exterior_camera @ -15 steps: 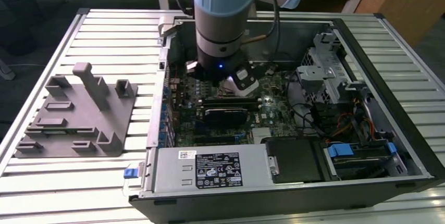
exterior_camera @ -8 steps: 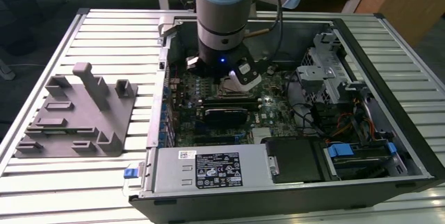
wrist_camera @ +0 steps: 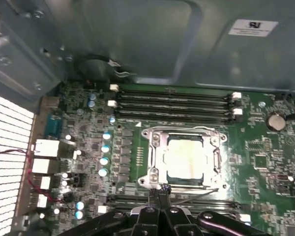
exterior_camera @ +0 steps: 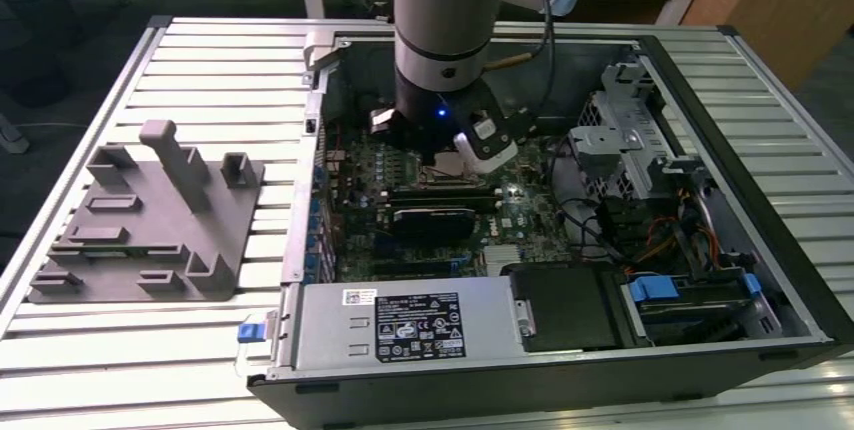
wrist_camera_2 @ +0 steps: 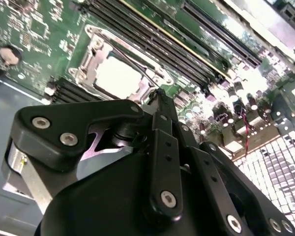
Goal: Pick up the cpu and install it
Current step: 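Install the second cpu locking lever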
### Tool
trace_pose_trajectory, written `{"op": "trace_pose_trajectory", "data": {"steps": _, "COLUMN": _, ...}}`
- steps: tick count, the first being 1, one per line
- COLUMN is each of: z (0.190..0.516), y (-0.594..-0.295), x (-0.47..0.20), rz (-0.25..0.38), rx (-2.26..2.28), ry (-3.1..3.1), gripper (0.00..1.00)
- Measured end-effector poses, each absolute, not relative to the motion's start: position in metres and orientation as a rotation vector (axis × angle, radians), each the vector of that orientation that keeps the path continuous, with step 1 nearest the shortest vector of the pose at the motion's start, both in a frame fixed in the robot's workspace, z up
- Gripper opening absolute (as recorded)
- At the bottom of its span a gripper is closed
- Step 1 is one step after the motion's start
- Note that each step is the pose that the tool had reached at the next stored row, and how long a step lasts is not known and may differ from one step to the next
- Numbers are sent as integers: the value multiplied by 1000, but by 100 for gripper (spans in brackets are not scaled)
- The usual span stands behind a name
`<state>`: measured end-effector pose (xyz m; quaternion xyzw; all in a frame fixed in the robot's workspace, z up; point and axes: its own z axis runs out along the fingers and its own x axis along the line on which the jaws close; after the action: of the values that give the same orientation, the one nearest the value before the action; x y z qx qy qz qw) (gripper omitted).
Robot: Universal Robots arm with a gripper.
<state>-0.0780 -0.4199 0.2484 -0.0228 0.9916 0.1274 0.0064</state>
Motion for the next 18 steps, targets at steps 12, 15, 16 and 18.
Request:
{"op": "trace_pose_trajectory", "data": {"steps": 12, "z": 237, "y": -420, "x": -71, "rz": 396, "rx": 3, "ry": 3097, "gripper": 11}}
{"op": "trace_pose_trajectory", "data": {"steps": 15, "z": 233, "y": -421, "x": -71, "rz": 396, "rx": 24, "ry": 3096, "gripper": 11}}
{"op": "trace_pose_trajectory", "data": {"steps": 16, "z": 232, "y": -422, "x": -72, "rz": 396, "rx": 26, "ry": 3096, "gripper": 11}}
{"op": "trace_pose_trajectory", "data": {"steps": 18, "z": 230, "y": -423, "x": -74, "rz": 395, "rx": 30, "ry": 3095, "gripper": 11}}
